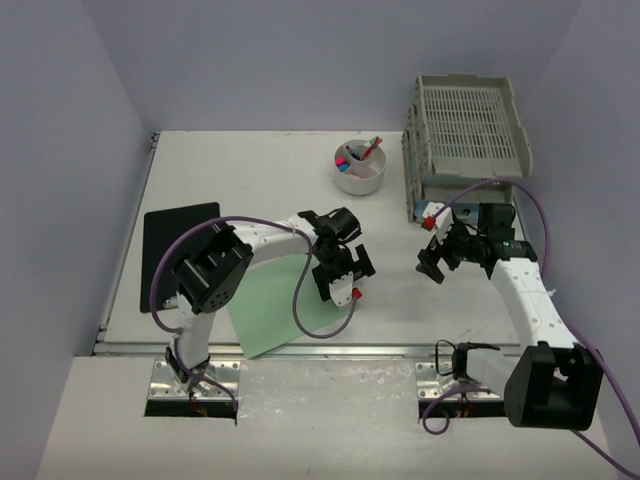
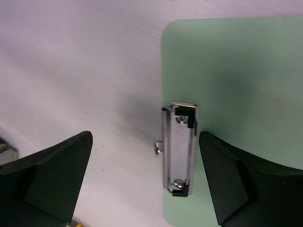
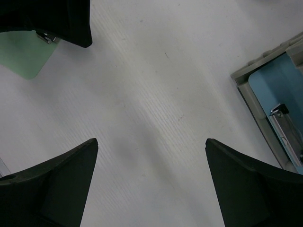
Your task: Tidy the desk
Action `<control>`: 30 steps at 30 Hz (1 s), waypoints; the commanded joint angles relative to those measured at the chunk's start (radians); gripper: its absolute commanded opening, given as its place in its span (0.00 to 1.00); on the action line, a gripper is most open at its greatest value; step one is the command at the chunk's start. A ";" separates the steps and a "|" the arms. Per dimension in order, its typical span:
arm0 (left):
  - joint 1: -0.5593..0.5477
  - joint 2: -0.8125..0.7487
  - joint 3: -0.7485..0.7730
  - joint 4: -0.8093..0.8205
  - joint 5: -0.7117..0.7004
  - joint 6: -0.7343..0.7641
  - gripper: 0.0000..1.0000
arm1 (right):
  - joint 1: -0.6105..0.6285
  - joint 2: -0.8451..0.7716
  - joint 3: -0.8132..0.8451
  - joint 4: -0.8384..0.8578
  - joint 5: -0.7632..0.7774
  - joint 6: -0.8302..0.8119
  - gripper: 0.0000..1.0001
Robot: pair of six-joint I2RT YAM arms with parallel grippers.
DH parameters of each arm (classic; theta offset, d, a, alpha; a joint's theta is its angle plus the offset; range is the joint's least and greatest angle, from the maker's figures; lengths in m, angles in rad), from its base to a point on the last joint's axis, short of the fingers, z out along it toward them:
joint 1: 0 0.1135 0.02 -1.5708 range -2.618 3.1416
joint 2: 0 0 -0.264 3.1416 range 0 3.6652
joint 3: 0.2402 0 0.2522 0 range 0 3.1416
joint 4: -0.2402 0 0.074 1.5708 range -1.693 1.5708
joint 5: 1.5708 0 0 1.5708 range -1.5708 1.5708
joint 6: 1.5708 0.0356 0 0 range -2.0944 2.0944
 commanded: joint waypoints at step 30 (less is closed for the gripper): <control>0.527 -1.206 -0.514 0.391 -0.560 -1.959 0.90 | 0.773 0.685 0.527 -0.046 0.758 1.104 0.69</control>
